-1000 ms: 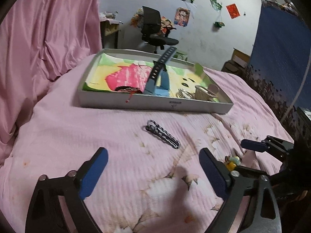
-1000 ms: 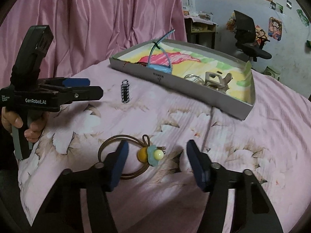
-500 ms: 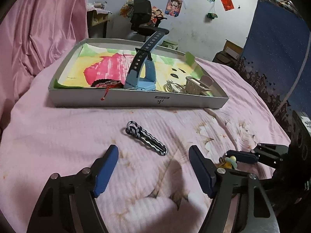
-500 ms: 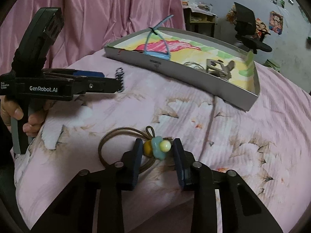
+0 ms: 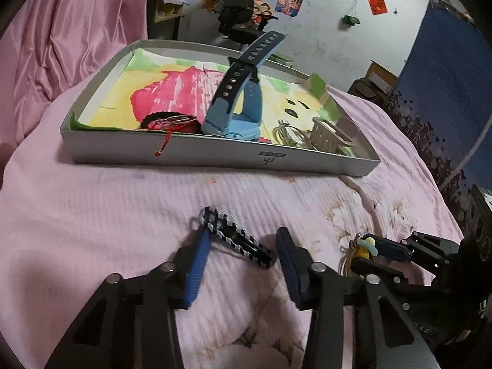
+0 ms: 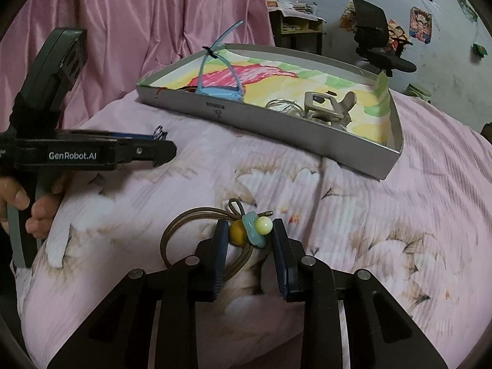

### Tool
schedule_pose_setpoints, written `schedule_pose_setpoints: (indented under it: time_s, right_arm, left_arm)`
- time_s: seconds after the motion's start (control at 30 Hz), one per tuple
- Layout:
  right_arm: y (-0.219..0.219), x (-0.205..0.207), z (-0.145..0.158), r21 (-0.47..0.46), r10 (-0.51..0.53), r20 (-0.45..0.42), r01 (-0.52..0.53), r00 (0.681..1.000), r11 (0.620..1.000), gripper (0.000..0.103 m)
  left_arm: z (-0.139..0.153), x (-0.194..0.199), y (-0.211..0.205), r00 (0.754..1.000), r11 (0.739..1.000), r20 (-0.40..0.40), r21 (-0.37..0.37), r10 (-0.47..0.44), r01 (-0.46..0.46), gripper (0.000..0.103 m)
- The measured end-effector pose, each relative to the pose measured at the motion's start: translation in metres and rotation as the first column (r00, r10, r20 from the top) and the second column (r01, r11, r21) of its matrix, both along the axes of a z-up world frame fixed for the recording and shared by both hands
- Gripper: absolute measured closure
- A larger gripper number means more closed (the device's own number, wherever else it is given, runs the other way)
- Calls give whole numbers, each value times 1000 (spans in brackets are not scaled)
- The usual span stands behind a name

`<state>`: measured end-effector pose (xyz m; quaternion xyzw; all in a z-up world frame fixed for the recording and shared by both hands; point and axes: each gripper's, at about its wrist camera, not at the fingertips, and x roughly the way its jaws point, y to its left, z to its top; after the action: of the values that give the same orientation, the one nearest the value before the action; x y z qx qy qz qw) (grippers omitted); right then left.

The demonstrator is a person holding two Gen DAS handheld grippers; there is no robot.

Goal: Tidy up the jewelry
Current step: 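Grasp the black-and-white beaded keychain with the left tool, then carry the keychain into the tray with the left tool while the right tool carries the key ring there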

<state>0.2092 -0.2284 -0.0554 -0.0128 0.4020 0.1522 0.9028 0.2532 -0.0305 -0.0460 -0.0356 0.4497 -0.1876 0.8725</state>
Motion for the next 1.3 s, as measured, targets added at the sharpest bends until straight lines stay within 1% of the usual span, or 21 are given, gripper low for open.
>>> schedule_pose_setpoints:
  time_s: [0.1, 0.2, 0.23, 0.3, 0.5, 0.8, 1.07, 1.3]
  right_arm:
    - [-1, 6, -1, 8, -7, -2, 7, 1000, 1000, 78]
    - [-3, 11, -2, 20, -12, -3, 13, 1000, 1000, 78]
    - [-4, 12, -2, 27, -14, -6, 14, 1000, 1000, 78]
    - [-5, 13, -3, 40, -16, -9, 16, 1000, 999, 78]
    - [-6, 15, -5, 53, -16, -15, 16, 1000, 998, 78]
    - [-8, 14, -5, 66, -17, -13, 17, 1000, 998, 78]
    - [-14, 10, -1, 108, -21, 30, 18, 999, 994, 78]
    - [-20, 7, 16, 166, -59, 136, 36, 989, 985, 78]
  left_arm:
    - [-2, 2, 2, 1000, 1000, -8, -16, 10, -10, 71]
    - [-2, 2, 3, 1000, 1000, -8, -21, 11, -11, 72]
    - [-2, 2, 3, 1000, 1000, -8, -19, 13, -13, 75]
    - [-3, 2, 4, 1000, 1000, -11, -21, 15, -15, 80]
    - [-4, -1, 12, 999, 997, -28, -74, 19, -21, 88]
    - [-6, -2, 8, 1000, 997, -30, -71, 5, -7, 98]
    - [2, -13, -2, 998, 997, 37, -57, -43, 46, 98]
    - [18, -22, -3, 991, 996, 123, -69, -45, 54, 98]
